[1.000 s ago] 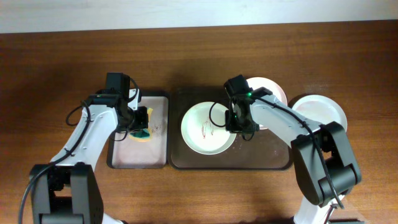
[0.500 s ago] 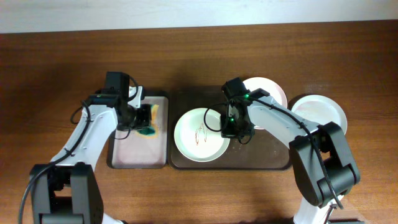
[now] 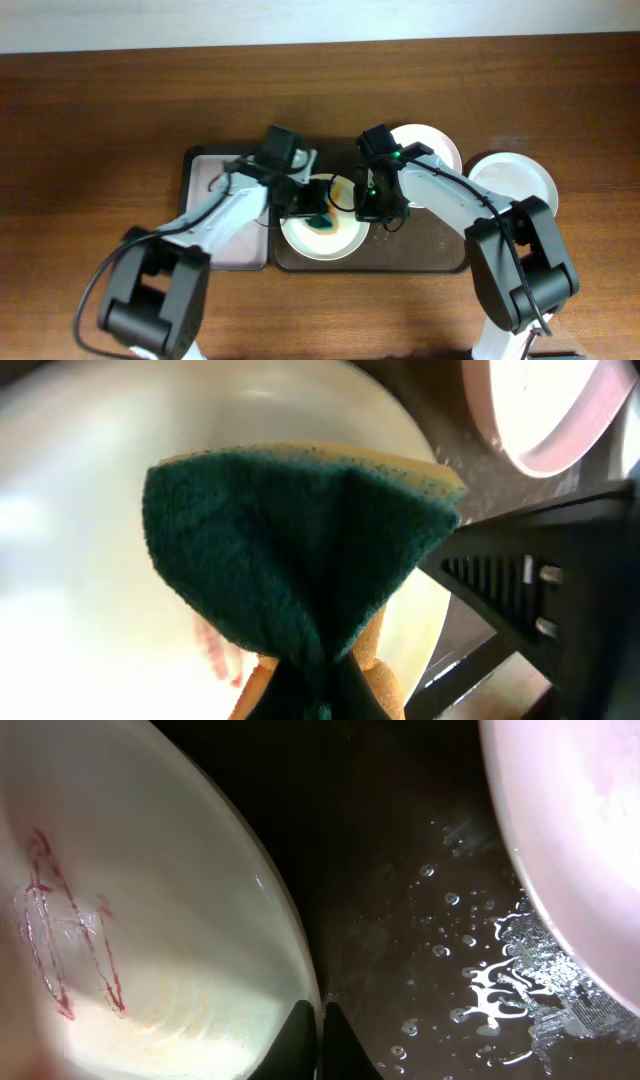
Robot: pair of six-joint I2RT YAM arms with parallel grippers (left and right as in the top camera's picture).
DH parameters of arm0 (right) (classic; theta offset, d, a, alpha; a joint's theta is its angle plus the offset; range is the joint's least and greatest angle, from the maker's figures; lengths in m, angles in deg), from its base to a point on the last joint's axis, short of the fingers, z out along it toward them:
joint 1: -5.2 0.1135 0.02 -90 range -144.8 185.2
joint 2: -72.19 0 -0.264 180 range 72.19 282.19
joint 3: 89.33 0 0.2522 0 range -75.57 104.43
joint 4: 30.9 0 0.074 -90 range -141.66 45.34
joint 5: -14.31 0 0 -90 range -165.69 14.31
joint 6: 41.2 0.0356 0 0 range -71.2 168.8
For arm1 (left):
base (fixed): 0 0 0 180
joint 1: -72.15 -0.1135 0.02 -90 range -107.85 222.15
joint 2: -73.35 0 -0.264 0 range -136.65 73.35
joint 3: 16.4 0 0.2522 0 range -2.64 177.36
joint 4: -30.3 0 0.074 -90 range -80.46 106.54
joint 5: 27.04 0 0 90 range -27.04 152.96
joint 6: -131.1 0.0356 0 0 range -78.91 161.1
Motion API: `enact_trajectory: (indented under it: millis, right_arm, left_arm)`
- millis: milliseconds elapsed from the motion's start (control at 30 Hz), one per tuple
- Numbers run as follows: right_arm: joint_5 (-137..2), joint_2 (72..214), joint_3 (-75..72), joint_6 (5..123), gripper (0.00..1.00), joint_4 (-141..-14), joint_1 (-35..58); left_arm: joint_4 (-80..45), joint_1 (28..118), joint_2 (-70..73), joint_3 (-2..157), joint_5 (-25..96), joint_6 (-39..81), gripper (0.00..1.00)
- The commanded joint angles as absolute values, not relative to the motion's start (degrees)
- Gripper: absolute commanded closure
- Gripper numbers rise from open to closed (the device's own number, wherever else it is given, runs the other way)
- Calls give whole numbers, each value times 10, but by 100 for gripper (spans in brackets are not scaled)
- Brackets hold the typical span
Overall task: Clean dirty plates on tray and stack at the side
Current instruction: 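Scrub the white plate with the sponge in the left gripper, then lift the white plate and stack it on the green plate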
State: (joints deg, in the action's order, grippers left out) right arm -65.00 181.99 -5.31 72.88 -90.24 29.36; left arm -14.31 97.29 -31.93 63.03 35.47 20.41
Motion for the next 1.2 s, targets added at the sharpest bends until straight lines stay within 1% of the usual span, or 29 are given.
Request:
enact_trajectory:
  millis: [0,33,133,200,233,300,533,600,700,733,767,833,867,900,933,967,1033,1067,1133,1167]
  right_arm:
    - [-649,1822,-60,732,96,-905,299]
    - [-649,1822,-60,732,96,-905,299]
    - [-649,1822,-60,732,96,-905,299]
    - [-649,1822,-60,732,96,-906,299]
    - [-649,1822,-60,732,96,-908,299]
    - [-650,1822,-60,732,96,-911,299]
    - [-661,1822,-60,732,96,-920,299]
    - [-662,1822,-60,732,96,-923,299]
    - [-662,1822,-60,732,95,-922,299]
    - [-662,1822,-60,732,87,-922,299]
    - [-662,1822,-60,732,71,-918,299]
    - [-662,1822,-60,732,69,-908,299]
    - [-662,1822,-60,732,69,-902,299]
    - [-662,1822,-60,732,72,-901,299]
    - [-658,1822,-60,732,76,-900,299]
    - [-656,1822,-60,732,85,-900,299]
    - [-652,1822,-60,732,94,-902,299]
    - [-645,1822,-60,732,96,-903,299]
    - [-642,1822,-60,732,96,-902,299]
    - [-642,1822,-60,726,96,-902,299]
  left_arm:
    - [-111,1008,-358,630,343,156,100]
    - [-104,1013,-366,630,350,151,100]
    - [-101,1021,-384,630,426,147,100]
    - [-119,1021,-391,630,497,142,100]
    - [-141,1019,-391,630,558,118,100]
    - [-159,1012,-391,630,608,118,100]
    - [-201,992,-378,643,634,138,100]
    - [-221,992,-349,652,670,140,100]
    - [-231,992,-296,655,669,159,100]
    - [-237,990,-277,655,669,159,100]
    - [-246,986,-251,655,669,159,100]
    - [-259,977,-228,655,673,159,100]
    - [-265,969,-224,655,675,159,100]
    - [-269,961,-224,655,675,159,100]
    - [-274,947,-224,655,675,159,100]
    - [-277,931,-224,655,675,159,100]
    - [-277,901,-224,654,675,175,100]
    - [-277,889,-224,654,675,176,100]
    - [-276,865,-224,644,673,191,100]
    - [-276,858,-225,639,665,217,100]
